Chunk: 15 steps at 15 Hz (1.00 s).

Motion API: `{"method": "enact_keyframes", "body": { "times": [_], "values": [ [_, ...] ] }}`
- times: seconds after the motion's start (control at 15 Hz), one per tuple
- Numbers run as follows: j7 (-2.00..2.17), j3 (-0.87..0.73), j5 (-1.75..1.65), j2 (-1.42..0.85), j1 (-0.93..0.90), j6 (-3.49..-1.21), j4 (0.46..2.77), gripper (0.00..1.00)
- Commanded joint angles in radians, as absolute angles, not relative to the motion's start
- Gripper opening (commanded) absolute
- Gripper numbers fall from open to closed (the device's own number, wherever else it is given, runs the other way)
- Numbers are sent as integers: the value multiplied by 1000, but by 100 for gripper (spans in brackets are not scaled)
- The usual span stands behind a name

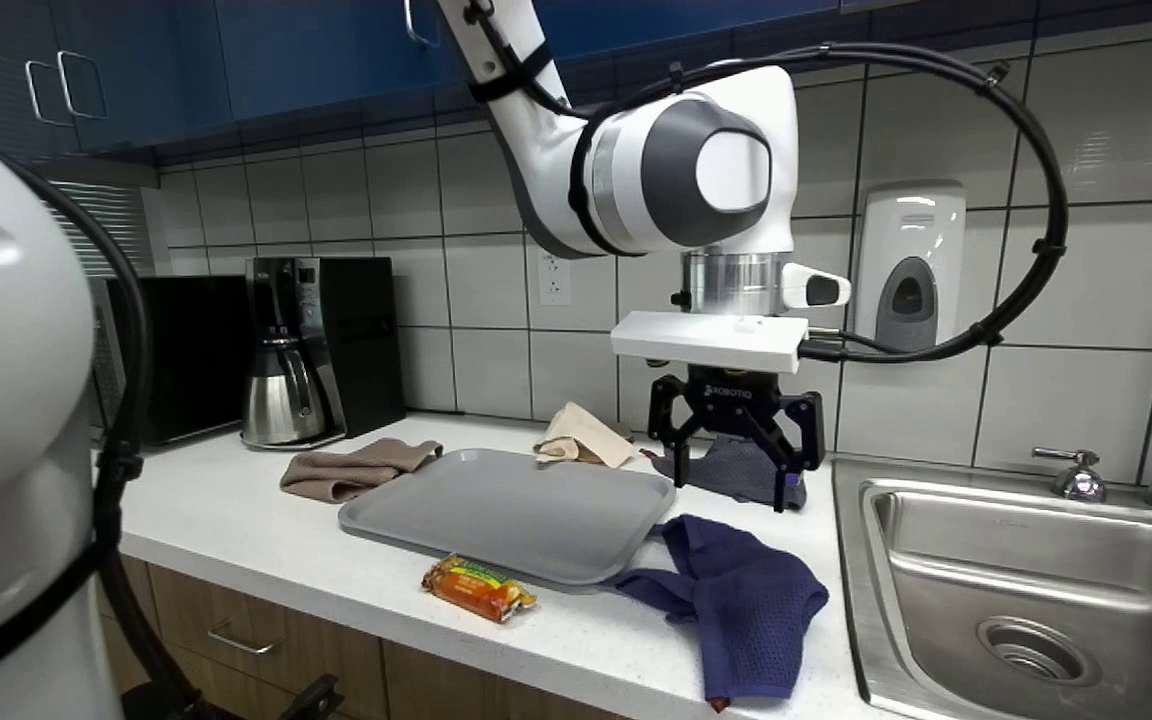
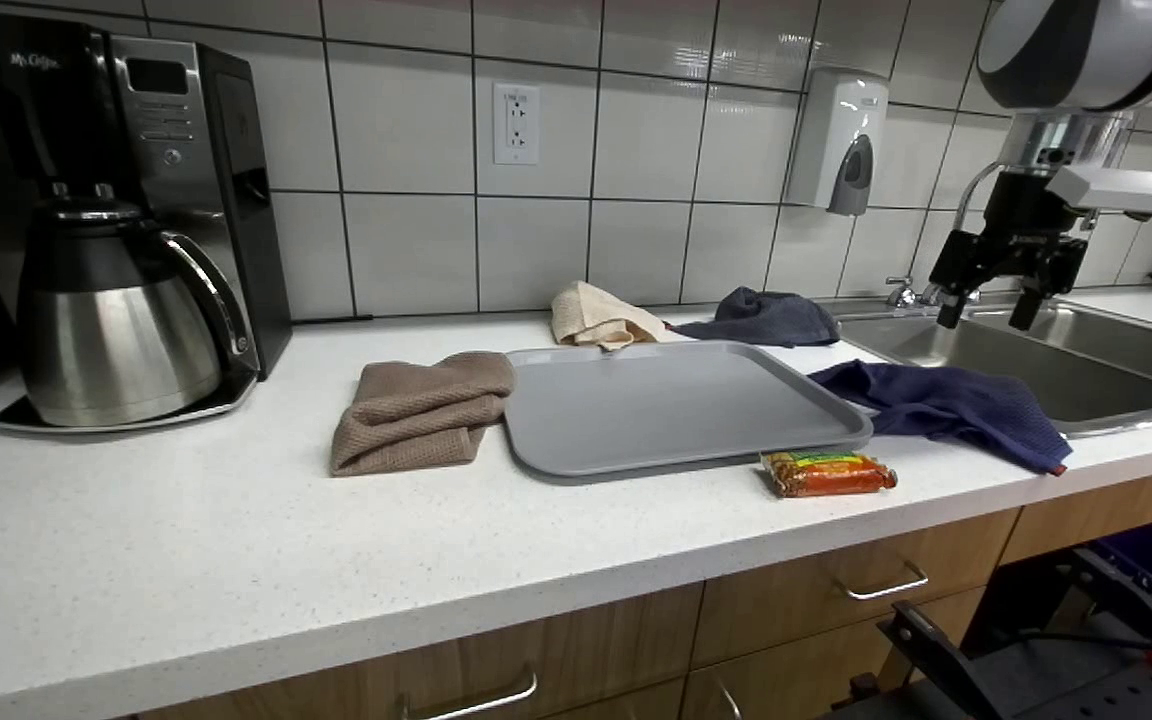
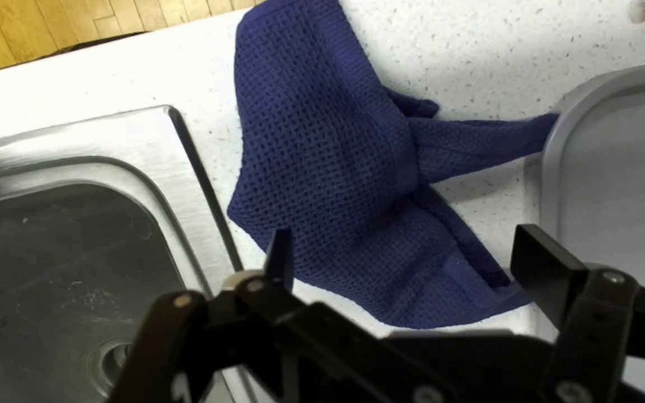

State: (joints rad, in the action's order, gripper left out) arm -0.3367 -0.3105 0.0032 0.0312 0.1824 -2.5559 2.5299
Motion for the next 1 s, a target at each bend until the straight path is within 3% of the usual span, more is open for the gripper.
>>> {"method": "enact_keyframes", "body": {
  "times": [0.0, 0.93],
  "values": [
    [-400, -297, 71, -44, 214, -2578, 2477, 100],
    [-367, -245, 53, -294, 284, -2614, 2351, 100]
  ]
}}
